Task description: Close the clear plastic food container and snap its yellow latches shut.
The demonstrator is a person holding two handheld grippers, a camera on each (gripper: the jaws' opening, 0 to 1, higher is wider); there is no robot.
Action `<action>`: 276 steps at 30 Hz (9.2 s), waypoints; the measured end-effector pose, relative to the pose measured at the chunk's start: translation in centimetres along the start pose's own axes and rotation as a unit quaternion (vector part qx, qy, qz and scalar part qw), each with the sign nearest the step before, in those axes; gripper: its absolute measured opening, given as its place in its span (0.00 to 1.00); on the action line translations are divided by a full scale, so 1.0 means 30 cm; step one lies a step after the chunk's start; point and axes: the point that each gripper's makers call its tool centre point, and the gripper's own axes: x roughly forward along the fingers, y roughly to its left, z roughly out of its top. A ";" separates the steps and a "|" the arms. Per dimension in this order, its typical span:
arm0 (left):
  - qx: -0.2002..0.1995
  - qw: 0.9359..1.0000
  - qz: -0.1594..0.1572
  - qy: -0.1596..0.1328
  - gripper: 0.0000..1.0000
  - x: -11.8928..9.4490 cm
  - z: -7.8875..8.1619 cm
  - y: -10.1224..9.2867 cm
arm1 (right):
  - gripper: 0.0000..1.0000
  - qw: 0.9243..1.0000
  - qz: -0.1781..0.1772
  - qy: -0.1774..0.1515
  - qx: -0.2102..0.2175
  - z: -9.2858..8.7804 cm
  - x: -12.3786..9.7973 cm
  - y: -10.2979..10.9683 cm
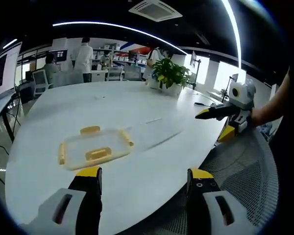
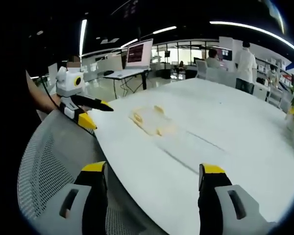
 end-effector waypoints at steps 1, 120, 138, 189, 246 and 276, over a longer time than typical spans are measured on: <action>0.000 1.000 0.000 0.000 0.66 0.000 0.000 0.001 | 0.76 1.000 -0.003 0.000 0.001 0.003 -0.001 -0.003; 0.073 0.988 -0.073 0.112 0.63 0.049 0.012 0.388 | 0.67 0.993 0.066 0.041 -0.091 0.219 0.402 0.046; 0.099 0.982 -0.082 0.136 0.63 0.086 0.018 0.463 | 0.67 0.989 0.088 0.064 -0.101 0.227 0.456 -0.007; 0.232 0.921 -0.169 0.263 0.61 0.220 -0.025 0.613 | 0.55 0.950 0.145 0.202 -0.190 0.163 0.632 -0.077; 0.371 0.837 -0.240 0.322 0.32 0.284 -0.074 0.637 | 0.35 0.877 0.166 0.356 -0.276 0.053 0.728 -0.123; 0.379 0.836 -0.202 0.341 0.33 0.172 0.096 0.601 | 0.35 0.881 0.186 0.318 -0.296 0.232 0.627 -0.115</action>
